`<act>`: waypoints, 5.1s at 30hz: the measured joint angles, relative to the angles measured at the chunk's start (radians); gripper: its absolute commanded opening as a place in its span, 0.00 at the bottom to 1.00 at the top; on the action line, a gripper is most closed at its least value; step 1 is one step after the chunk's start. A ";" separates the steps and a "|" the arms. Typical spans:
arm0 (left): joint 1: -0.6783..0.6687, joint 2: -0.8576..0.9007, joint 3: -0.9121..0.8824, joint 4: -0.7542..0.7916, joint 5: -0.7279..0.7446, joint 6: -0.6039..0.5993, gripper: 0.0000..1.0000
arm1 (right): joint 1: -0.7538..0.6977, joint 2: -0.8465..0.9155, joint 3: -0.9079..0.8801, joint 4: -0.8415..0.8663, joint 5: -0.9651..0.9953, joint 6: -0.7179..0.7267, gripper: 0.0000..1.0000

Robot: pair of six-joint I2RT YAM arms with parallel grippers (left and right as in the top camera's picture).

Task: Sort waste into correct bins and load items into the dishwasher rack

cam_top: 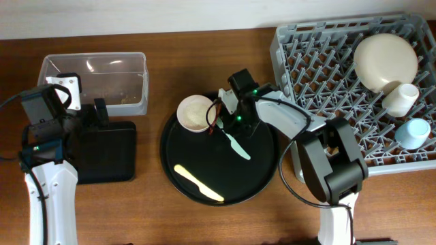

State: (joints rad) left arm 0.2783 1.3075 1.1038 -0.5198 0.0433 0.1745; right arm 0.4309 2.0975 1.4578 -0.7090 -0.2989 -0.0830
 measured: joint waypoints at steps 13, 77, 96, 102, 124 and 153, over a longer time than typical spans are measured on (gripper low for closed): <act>0.000 0.000 0.000 0.000 0.000 0.000 0.99 | 0.117 -0.016 -0.003 -0.028 0.114 -0.041 0.28; 0.000 0.000 0.000 0.000 0.000 0.000 0.99 | 0.108 -0.028 0.129 -0.186 0.178 0.019 0.46; 0.000 0.000 0.000 0.000 0.000 0.000 0.99 | 0.596 -0.026 0.129 -0.251 0.265 -0.219 0.48; 0.000 0.000 0.000 0.000 0.000 0.000 1.00 | 0.593 0.018 0.128 -0.232 0.324 -0.229 0.48; 0.000 0.000 0.000 0.000 0.000 0.000 0.99 | 0.583 0.051 0.096 -0.190 0.296 -0.369 0.43; 0.000 0.000 0.000 0.000 0.000 0.000 0.99 | 0.490 0.073 0.195 -0.269 0.347 -0.201 0.39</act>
State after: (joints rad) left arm 0.2783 1.3075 1.1038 -0.5198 0.0433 0.1745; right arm 0.9211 2.1708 1.6531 -0.9783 0.0483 -0.2844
